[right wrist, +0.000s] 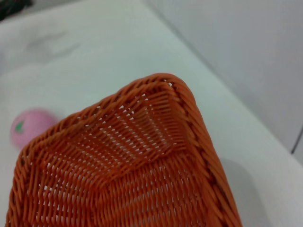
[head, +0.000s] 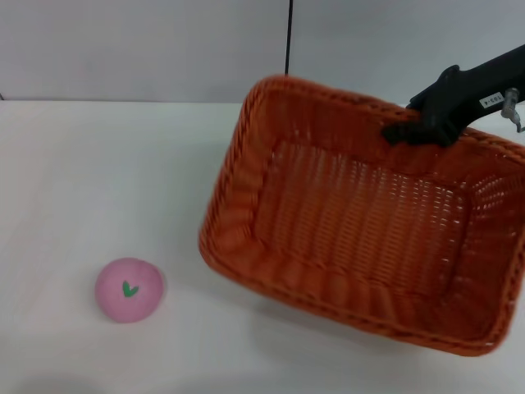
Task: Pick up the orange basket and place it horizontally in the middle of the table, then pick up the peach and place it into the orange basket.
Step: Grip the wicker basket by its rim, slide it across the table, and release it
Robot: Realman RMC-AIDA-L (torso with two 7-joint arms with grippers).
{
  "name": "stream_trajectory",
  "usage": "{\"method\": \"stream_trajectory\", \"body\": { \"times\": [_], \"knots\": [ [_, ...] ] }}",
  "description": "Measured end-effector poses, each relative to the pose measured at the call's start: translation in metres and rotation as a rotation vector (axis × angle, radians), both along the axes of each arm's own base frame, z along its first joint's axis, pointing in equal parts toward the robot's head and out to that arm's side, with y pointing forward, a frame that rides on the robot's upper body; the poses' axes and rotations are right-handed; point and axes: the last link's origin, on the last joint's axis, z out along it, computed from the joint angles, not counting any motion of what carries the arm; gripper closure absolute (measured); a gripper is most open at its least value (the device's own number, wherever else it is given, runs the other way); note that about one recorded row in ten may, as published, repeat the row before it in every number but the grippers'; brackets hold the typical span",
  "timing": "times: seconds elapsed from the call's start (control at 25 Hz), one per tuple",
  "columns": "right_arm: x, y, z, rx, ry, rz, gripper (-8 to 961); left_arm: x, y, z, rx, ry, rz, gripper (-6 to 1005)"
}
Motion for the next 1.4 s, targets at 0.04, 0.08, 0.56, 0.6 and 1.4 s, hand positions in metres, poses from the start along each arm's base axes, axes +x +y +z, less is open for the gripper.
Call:
{"method": "stream_trajectory", "body": {
  "times": [0.04,0.08,0.56,0.6,1.4],
  "knots": [
    [0.0,0.0,0.0,0.0,0.0,0.0,813,0.0,0.0,0.0,0.0,0.0,0.0,195],
    [-0.001,-0.001,-0.001,-0.016,-0.024,0.023,813,0.001,-0.001,-0.001,-0.005,0.002,-0.006,195],
    [-0.006,0.015,-0.021,0.05,-0.165,0.274,813,0.014,-0.013,-0.015,-0.033,-0.032,-0.065,196],
    [-0.007,0.016,-0.025,0.055,-0.167,0.317,813,0.015,-0.013,-0.019,-0.053,-0.037,-0.074,195],
    [-0.026,0.027,-0.076,0.08,-0.122,0.475,812,0.021,-0.005,-0.022,-0.061,-0.051,-0.101,196]
  ]
}}
